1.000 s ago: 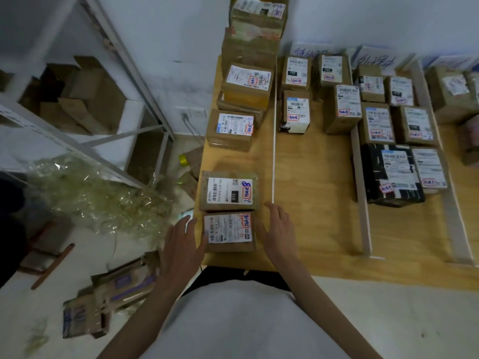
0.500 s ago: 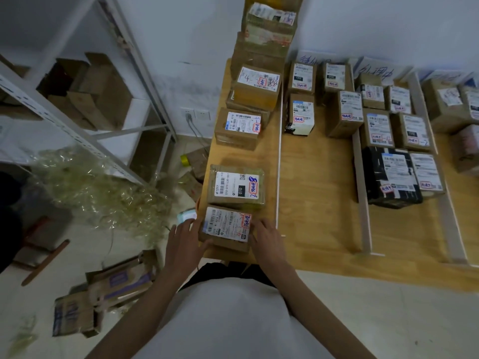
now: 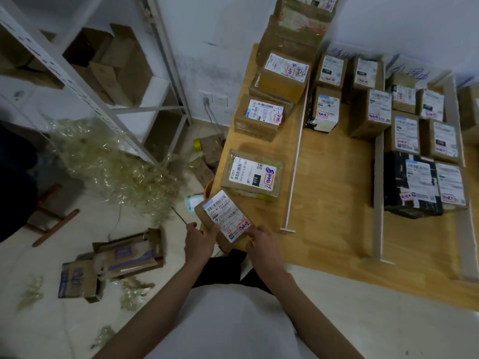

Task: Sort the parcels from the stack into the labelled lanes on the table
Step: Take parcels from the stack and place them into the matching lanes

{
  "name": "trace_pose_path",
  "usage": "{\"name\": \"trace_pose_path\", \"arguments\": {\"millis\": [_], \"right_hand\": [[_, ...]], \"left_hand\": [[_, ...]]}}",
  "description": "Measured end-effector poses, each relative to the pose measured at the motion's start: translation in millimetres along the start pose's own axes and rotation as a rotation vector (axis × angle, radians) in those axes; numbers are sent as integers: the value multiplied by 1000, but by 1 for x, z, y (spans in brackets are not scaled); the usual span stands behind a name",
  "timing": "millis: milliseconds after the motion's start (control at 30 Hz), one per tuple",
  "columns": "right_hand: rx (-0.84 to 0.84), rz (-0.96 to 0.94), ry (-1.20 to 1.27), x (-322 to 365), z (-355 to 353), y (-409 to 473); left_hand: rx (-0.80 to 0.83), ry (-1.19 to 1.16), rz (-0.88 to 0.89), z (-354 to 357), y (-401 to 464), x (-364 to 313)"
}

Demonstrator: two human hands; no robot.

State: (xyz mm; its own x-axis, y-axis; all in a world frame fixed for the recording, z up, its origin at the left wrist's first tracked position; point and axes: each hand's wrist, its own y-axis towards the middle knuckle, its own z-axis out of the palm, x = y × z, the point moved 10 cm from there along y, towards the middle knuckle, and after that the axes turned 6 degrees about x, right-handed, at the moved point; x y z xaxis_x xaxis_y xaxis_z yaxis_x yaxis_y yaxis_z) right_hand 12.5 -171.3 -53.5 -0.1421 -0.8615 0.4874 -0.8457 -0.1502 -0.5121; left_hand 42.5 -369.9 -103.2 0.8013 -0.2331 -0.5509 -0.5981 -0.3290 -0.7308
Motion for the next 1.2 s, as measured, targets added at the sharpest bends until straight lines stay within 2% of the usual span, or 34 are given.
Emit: {"name": "trace_pose_path", "arguments": {"millis": [100, 200, 433, 600, 800, 1033, 1200], "right_hand": [[60, -34, 43, 0, 6, 2], [89, -73, 68, -1, 8, 2], [-48, -111, 58, -26, -26, -9], [-144, -125, 50, -50, -55, -21], [-289, -138, 32, -77, -105, -45], [-421, -59, 41, -148, -162, -89], [-494, 45, 101, -212, -197, -121]], "left_hand": [[43, -116, -79, 22, -6, 13], [2, -161, -93, 26, -1, 17], [-40, -118, -112, 6, 2, 29], [-103, -69, -22, -17, -41, 16], [-121, 36, 167, -18, -101, -30], [3, 149, 375, 55, -142, -98], [64, 218, 442, 121, -154, -137]]}}
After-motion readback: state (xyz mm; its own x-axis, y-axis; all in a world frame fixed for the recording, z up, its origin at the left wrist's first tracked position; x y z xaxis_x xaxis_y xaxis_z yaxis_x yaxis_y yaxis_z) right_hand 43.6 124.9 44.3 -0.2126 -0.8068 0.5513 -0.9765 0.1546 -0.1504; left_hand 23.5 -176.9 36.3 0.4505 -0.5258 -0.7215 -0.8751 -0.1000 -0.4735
